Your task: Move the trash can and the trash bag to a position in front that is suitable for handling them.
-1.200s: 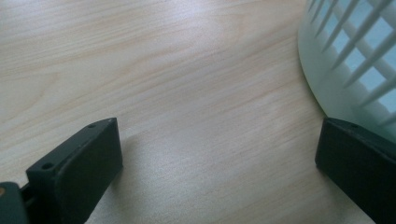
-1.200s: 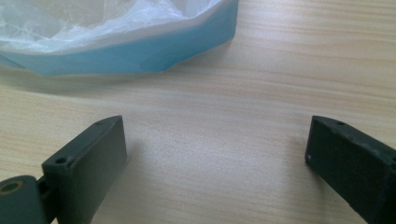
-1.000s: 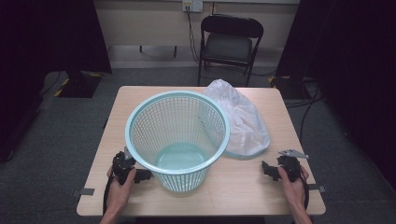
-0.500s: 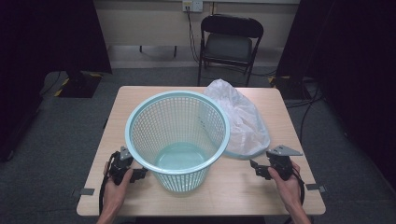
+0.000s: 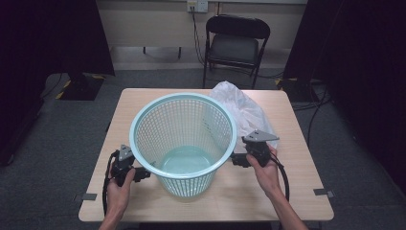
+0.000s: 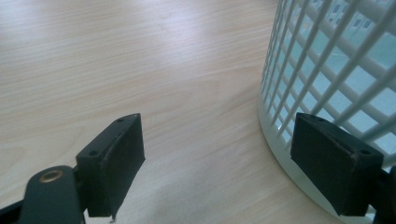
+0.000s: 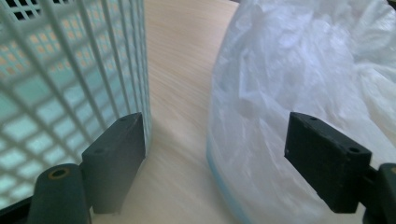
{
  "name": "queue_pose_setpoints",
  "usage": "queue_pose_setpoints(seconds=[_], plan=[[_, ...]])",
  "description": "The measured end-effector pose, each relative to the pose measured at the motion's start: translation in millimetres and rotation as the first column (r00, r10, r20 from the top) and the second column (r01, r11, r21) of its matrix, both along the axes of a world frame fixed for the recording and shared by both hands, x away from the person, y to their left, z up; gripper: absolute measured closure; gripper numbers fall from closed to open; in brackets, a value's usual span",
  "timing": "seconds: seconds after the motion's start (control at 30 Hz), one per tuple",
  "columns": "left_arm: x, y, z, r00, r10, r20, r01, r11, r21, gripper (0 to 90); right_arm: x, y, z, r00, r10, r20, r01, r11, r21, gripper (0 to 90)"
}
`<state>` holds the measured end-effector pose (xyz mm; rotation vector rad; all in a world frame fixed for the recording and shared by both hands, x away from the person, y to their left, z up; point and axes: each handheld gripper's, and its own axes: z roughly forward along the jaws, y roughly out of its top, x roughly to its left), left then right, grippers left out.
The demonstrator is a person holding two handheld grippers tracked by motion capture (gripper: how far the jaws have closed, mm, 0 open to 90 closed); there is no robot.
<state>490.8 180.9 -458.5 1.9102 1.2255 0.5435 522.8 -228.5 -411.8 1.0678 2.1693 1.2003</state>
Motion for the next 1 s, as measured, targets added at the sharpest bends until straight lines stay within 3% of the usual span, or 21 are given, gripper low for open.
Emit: queue_pose_setpoints(seconds=[0.17, 0.27, 0.4, 0.73, 0.87, 1.0], plan=[[5.2, -6.0, -1.4, 0.9999, -0.016, 0.002, 0.016, 0.9999, 0.005, 19.9, 10.2, 9.8, 1.5, 1.0, 0.006, 0.002, -0.007, 1.0, 0.028, 24.1], [2.8, -11.2, -0.5, 0.9993, -0.028, 0.024, 0.027, 0.9995, 0.015, 27.6, 7.8, 8.7, 0.5, 1.0, 0.006, 0.001, -0.006, 1.0, 0.026, 26.3], [-1.0, -15.7, 0.5, 0.9981, -0.058, 0.023, 0.057, 0.9982, 0.019, 32.1, -1.5, 3.2, 2.9, 0.9996, 0.029, 0.006, -0.029, 1.0, 0.006, 26.3], [-10.1, -20.7, 0.2, 0.9928, -0.119, 0.01, 0.119, 0.9928, -0.011, 31.9, -30.3, -12.8, 3.5, 0.9971, 0.076, 0.007, -0.076, 0.997, 0.015, 26.5], [-18.0, -17.5, -2.0, 0.9899, -0.142, 0.001, 0.142, 0.9893, -0.035, 28.9, -40.6, -15.4, 0.9, 0.9926, 0.121, -0.011, -0.12, 0.993, 0.007, 23.5], [-19.3, -15.3, -3.2, 0.989, -0.148, -0.008, 0.147, 0.9879, -0.049, 26.0, -42.8, -16.5, -0.2, 0.9912, 0.131, -0.018, -0.131, 0.991, 0.016, 22.4]])
